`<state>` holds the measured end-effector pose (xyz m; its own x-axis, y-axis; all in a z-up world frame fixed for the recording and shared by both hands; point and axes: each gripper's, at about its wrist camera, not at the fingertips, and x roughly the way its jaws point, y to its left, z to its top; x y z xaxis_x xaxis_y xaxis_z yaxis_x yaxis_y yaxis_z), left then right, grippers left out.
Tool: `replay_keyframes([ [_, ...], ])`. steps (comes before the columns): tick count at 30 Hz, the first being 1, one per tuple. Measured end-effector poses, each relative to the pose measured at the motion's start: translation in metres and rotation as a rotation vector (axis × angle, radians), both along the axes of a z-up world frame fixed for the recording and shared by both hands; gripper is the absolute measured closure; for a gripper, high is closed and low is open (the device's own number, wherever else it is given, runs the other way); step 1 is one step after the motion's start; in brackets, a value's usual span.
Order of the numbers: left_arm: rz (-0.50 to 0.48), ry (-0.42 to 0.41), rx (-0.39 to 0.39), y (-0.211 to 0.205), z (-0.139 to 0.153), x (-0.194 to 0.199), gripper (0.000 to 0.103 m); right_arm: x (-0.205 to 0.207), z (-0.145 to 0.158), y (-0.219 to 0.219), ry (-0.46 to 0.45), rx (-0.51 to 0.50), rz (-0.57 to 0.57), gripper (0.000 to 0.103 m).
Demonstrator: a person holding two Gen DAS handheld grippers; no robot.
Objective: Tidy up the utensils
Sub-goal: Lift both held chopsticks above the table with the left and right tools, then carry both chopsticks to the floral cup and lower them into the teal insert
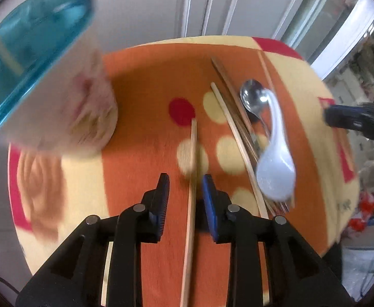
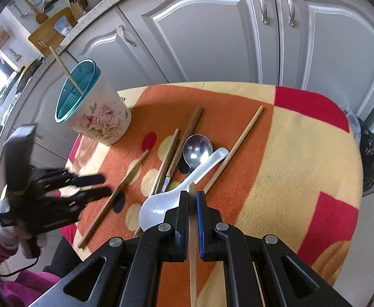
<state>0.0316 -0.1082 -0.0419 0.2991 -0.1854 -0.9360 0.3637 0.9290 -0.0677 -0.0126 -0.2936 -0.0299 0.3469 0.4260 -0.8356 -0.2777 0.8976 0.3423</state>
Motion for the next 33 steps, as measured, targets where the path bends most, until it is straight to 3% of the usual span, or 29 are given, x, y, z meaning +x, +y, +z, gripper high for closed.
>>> replay_keyframes([
  [3,-0.018,0.029,0.048,-0.012,-0.012,0.01,0.078,-0.004,0.01,-0.002,-0.016,0.008,-0.005,0.098],
  [5,-0.034,0.005,0.066,-0.019,-0.012,0.013,0.083,-0.006,0.017,-0.002,-0.028,0.009,-0.004,0.098],
  [6,-0.04,0.002,0.058,-0.021,-0.011,0.012,0.099,-0.007,0.02,-0.002,-0.035,0.011,-0.004,0.098],
  [10,-0.005,0.018,-0.031,-0.007,-0.002,0.01,0.099,-0.011,0.03,-0.001,-0.062,0.019,-0.01,0.098],
  [21,0.011,-0.191,-0.265,0.047,0.116,-0.045,0.099,-0.033,0.086,0.013,-0.186,0.057,0.018,0.098],
  [33,0.077,-0.385,-0.409,0.078,0.195,-0.052,0.099,-0.052,0.146,0.035,-0.3,0.051,0.081,0.098],
])
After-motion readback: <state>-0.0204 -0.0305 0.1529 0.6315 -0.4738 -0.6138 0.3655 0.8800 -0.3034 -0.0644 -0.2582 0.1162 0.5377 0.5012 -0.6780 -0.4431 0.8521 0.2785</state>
